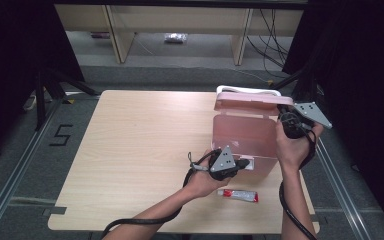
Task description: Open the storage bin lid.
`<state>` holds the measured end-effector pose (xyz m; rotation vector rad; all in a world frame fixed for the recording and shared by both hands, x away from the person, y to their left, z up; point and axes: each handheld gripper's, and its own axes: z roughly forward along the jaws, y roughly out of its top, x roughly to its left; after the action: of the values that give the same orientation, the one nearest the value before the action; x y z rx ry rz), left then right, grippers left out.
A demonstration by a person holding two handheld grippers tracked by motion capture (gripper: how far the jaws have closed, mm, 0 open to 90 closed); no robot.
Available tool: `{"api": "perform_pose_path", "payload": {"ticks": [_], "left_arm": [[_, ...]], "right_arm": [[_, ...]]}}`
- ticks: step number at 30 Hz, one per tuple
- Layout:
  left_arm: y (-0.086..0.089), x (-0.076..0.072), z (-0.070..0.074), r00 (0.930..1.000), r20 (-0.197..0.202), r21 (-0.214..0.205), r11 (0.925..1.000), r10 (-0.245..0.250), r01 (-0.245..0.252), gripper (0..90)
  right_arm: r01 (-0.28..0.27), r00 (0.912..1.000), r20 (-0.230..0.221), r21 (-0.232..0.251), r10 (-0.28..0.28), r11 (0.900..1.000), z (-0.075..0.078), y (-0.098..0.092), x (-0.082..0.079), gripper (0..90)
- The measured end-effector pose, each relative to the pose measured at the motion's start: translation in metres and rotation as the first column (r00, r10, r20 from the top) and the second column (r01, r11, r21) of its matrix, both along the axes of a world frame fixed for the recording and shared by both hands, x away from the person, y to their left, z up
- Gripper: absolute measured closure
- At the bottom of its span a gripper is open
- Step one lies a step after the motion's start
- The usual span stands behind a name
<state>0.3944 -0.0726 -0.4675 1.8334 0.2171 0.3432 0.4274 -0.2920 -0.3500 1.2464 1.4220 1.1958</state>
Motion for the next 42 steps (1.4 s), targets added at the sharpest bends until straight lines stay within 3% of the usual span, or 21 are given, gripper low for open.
{"api": "perform_pose_path", "payload": {"ticks": [9,14,42], "left_arm": [[0.0,0.0,0.0,1.0,0.0,0.001,1.0,0.001,-0.001,89.3],[0.0,0.0,0.0,1.0,0.0,0.002,1.0,0.002,-0.002,89.3],[0.0,-0.001,0.0,1.0,0.002,0.0,1.0,0.007,-0.007,89.3]], "right_arm": [[0.009,1.0,-0.003,0.017,-0.009,0.9998,0.0,0.001,0.006,90.0],[0.005,0.9999,0.011,-0.002,-0.005,1.0,0.001,0.0,0.009,90.0],[0.01,0.9999,-0.003,0.007,-0.01,0.9999,-0.001,-0.002,0.019,90.0]]}}
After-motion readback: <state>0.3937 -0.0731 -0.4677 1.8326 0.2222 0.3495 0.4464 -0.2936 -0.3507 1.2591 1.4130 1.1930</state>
